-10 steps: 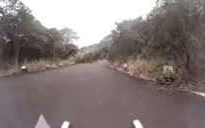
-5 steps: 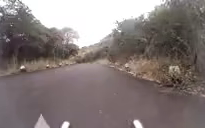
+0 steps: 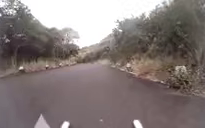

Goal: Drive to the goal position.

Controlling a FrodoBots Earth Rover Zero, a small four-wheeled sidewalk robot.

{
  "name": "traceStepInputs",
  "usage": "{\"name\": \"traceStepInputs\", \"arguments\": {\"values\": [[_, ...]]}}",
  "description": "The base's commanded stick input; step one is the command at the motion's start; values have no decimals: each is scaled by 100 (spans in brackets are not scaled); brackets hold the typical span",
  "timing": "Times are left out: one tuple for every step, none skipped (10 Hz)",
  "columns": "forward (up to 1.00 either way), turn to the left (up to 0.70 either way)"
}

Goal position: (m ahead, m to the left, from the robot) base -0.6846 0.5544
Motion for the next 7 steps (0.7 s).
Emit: {"name": "traceStepInputs", "arguments": {"values": [[50, 0], [50, 0], [50, 0], [50, 0], [50, 0], [50, 0], [50, 0]]}}
